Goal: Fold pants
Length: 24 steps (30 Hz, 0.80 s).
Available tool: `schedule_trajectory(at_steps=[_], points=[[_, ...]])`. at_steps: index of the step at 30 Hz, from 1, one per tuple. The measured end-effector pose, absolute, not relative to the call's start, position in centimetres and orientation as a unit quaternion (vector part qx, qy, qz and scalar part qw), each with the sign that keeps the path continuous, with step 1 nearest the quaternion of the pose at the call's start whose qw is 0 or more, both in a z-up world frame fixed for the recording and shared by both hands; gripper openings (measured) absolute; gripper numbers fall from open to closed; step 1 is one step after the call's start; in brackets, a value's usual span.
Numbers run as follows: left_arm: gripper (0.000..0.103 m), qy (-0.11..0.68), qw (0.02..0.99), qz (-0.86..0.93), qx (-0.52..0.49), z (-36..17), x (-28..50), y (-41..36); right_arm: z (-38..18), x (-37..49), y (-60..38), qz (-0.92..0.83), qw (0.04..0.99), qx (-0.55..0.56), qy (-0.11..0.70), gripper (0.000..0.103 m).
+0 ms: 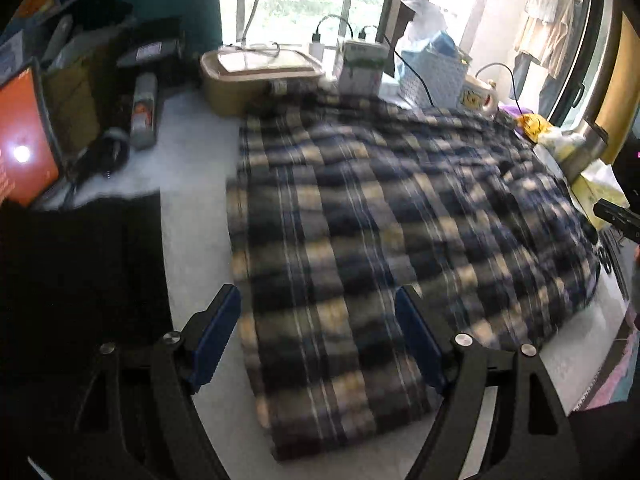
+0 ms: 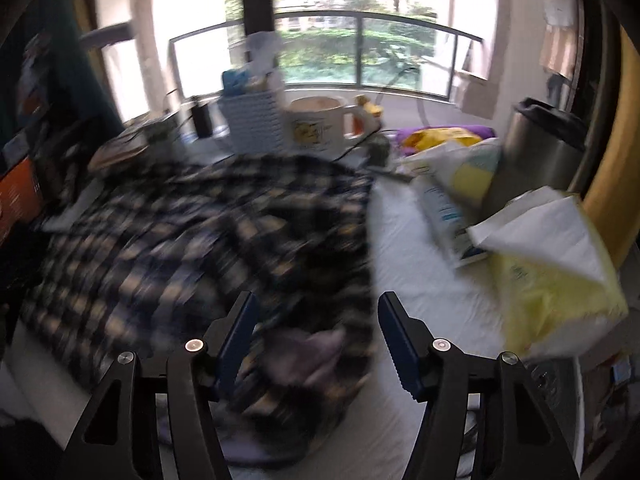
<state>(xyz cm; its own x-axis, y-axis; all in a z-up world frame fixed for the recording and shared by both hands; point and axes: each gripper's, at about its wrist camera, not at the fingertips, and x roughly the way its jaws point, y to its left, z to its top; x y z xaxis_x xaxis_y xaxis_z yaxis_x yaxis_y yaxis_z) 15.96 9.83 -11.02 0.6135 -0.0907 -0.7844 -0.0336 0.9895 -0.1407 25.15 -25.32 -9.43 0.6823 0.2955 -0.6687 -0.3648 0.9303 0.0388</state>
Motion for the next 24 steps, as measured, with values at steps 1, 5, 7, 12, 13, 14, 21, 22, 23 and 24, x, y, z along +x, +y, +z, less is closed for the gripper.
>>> schedule_trajectory(at_steps=[1, 5, 7, 12, 13, 14, 21, 22, 23, 24], points=[[0.079, 0.442, 0.894, -0.017, -0.073, -11.3, 15.5, 9.7, -9.9, 24.3, -24.7, 0.187, 0.914, -0.062, 0.355, 0.065], [0.079, 0.448, 0.890, -0.029, -0.085, -12.4, 14.0, 9.2, -11.8, 23.4, -23.6, 0.193, 0.906, -0.084, 0.367, 0.065], [0.079, 0.453, 0.887, -0.028, -0.081, -13.0, 13.8, 9.2, -13.3, 23.6, -23.3, 0.186, 0.903, -0.091, 0.377, 0.065], [0.056, 0.439, 0.897, 0.005, -0.050, -13.5, 13.5, 8.4, -14.4, 23.5, -23.0, 0.174, 0.901, -0.106, 0.383, 0.026], [0.030, 0.436, 0.899, 0.014, -0.044, -13.5, 13.5, 8.4, -14.2, 23.2, -22.9, 0.180, 0.902, -0.105, 0.379, 0.008], [0.024, 0.438, 0.898, 0.012, -0.050, -13.4, 13.5, 8.6, -13.9, 23.0, -23.0, 0.181, 0.903, -0.100, 0.376, 0.007], [0.009, 0.407, 0.910, -0.002, -0.073, -10.1, 11.7, 8.9, -9.7, 21.5, -24.6, 0.166, 0.928, -0.065, 0.326, 0.006], [0.009, 0.398, 0.914, -0.006, -0.076, -9.1, 11.1, 8.9, -8.7, 21.0, -25.0, 0.164, 0.933, -0.059, 0.315, 0.006], [0.009, 0.392, 0.916, -0.011, -0.078, -8.3, 10.7, 8.8, -7.9, 20.6, -25.3, 0.163, 0.936, -0.055, 0.306, 0.006], [0.009, 0.383, 0.920, -0.018, -0.081, -7.2, 10.2, 8.8, -7.2, 20.2, -25.7, 0.163, 0.939, -0.050, 0.299, 0.006]])
